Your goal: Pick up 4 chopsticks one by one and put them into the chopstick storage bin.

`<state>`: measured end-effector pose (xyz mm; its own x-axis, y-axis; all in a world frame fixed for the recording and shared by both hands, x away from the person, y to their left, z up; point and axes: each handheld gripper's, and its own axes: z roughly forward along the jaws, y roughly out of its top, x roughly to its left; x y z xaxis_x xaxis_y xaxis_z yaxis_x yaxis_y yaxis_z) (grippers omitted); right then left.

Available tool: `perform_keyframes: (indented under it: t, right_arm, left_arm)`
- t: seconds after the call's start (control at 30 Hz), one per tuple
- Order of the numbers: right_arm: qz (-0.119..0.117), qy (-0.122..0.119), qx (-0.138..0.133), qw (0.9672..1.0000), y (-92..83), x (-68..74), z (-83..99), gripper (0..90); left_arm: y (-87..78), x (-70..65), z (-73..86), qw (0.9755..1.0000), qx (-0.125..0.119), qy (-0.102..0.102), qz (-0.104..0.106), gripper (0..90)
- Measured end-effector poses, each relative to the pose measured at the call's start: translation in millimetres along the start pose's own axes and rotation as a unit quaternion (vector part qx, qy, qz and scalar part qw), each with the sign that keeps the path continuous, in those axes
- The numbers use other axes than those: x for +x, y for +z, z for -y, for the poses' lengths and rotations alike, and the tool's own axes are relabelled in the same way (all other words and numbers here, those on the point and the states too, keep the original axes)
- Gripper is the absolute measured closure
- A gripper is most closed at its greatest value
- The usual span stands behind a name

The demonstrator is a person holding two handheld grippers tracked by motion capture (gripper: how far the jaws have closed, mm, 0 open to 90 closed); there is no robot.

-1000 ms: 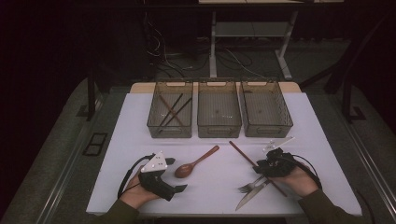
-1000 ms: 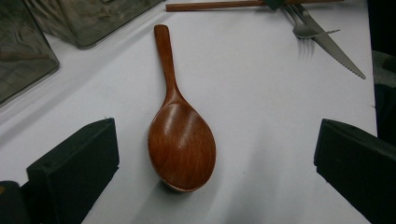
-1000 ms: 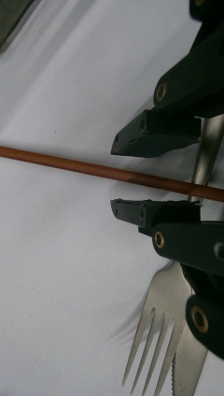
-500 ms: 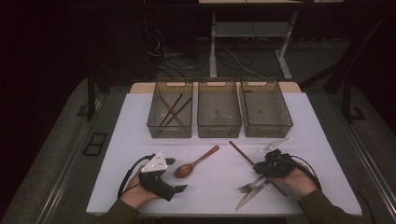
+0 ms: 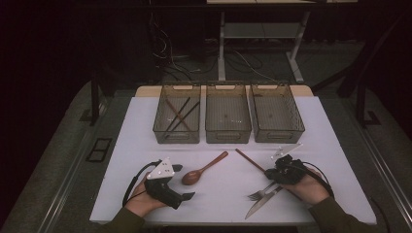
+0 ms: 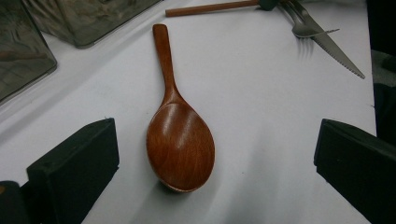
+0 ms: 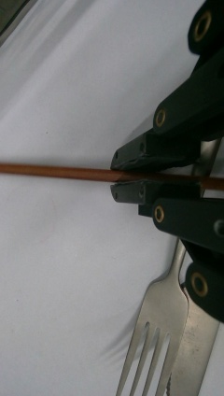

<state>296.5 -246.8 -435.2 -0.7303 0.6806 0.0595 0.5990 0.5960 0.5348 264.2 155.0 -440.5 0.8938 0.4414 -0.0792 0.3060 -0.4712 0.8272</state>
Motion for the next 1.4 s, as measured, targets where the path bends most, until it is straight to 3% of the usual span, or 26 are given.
perform_keyframes:
  t: [0.37,0.83,1.4]
  right_arm:
    - [0.002,0.0,-0.001,1.0,-0.5,0.6,-0.7,83.4]
    - [-0.036,0.012,-0.038,0.9986,-10.5,-0.1,-5.9,83.8]
    - [-0.054,-0.006,-0.068,0.9962,-14.6,9.1,-39.5,83.8]
  left_arm:
    - [-0.3,0.2,0.0,1.0,0.0,0.0,0.0,0.0]
    - [-0.1,0.3,0.1,1.0,0.0,0.0,0.0,0.0]
    - [-0.1,1.0,0.9,1.0,-0.002,-0.001,-0.001,0.0]
